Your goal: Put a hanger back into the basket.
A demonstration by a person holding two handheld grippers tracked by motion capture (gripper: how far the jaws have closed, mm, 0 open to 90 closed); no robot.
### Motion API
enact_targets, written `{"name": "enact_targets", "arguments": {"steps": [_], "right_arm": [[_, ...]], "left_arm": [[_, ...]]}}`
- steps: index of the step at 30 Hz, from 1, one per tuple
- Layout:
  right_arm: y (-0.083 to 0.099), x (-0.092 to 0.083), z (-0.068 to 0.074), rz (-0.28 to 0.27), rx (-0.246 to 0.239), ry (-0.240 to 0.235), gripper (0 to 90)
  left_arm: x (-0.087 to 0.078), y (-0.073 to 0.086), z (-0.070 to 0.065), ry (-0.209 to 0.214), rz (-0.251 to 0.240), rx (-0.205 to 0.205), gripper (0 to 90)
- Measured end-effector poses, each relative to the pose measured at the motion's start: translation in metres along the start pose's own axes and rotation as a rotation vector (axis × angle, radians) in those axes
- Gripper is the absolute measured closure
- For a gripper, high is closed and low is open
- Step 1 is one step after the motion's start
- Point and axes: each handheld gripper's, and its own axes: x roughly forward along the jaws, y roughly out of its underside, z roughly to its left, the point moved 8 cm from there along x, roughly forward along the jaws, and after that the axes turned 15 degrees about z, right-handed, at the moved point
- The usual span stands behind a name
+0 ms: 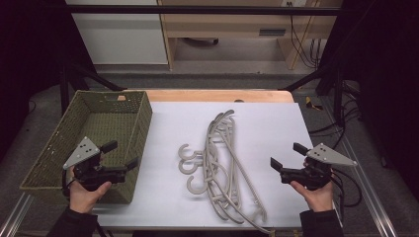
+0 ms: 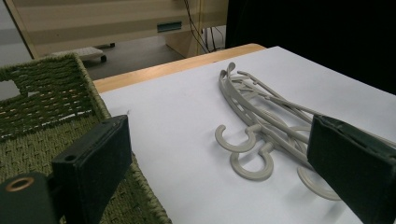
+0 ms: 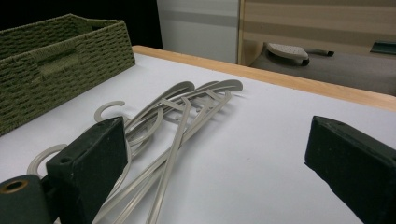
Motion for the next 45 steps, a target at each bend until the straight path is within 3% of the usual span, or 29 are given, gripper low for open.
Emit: {"name": "enact_targets", "arguments": {"steps": [8, 15, 19, 23, 27, 31, 45], "right_arm": [[-0.002, -0.002, 0.005, 0.029, -0.014, 0.001, 6.9], [-0.005, 0.0, 0.021, 0.092, -0.056, -0.014, 7.3], [-0.005, 0.006, 0.043, 0.193, -0.092, -0.022, 8.4], [-0.007, 0.011, 0.058, 0.233, -0.115, -0.041, 11.0], [-0.004, 0.03, 0.081, 0.352, -0.163, -0.048, 14.1], [-0.004, 0.045, 0.097, 0.422, -0.197, -0.05, 19.2], [0.019, 0.088, 0.129, 0.629, -0.208, -0.078, 39.0]], "left_arm": [[-0.003, -0.001, -0.001, -0.001, -0.008, 0.003, 6.1], [-0.001, 0.0, -0.002, -0.007, 0.001, 0.005, 5.0], [-0.002, -0.002, -0.003, -0.007, -0.002, 0.009, 4.7], [-0.003, -0.002, -0.003, -0.007, -0.004, 0.008, 4.8], [-0.001, -0.001, -0.005, -0.003, 0.001, 0.013, 4.8], [-0.001, -0.001, -0.006, -0.003, 0.003, 0.016, 4.7], [0.002, 0.0, -0.009, 0.001, 0.01, 0.024, 4.8]]}}
